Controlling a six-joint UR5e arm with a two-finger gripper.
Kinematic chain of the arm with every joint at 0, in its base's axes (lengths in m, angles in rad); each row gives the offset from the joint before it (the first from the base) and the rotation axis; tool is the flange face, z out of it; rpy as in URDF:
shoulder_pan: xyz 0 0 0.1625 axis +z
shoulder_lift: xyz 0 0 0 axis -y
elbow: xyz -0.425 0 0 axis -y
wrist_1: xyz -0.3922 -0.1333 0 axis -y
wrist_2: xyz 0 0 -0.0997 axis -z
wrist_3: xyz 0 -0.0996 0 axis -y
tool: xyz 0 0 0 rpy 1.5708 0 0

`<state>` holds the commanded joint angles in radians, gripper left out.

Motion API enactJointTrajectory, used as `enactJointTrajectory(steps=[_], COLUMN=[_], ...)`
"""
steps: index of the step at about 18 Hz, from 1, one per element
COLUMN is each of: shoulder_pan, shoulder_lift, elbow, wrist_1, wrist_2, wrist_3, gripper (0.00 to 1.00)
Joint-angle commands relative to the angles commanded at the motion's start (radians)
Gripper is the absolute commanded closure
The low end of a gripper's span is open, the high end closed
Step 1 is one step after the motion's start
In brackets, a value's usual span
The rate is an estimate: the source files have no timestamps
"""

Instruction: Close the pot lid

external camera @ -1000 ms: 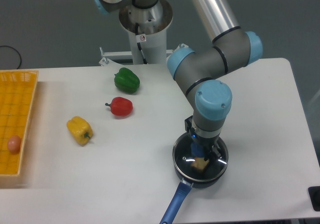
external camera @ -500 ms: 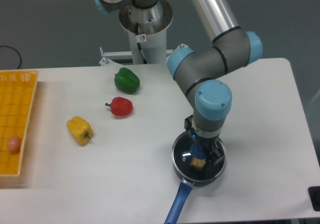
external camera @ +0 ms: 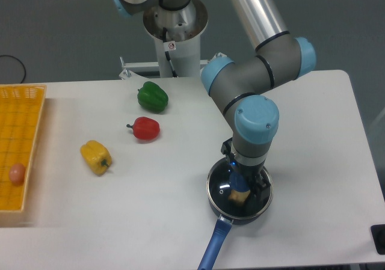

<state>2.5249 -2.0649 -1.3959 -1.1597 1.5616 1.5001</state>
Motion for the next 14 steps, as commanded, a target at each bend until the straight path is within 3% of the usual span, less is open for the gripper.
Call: enactJointTrajectory(steps=[3, 8, 11, 14], shoulder_pan=[0.011, 0.09, 0.136, 0.17], shoulder_lift=[0.052, 0.161, 0.175, 0.201], elbow=[-0.011, -0.11, -0.115, -0.121], wrist_1=[-0.001, -0.014, -0.115, -0.13], wrist_2=[0.003, 0.011, 0.023, 0.029], wrist_3=[0.014, 0.118, 0.225, 0.372], gripper=[0.0, 0.0, 0.0, 0.0])
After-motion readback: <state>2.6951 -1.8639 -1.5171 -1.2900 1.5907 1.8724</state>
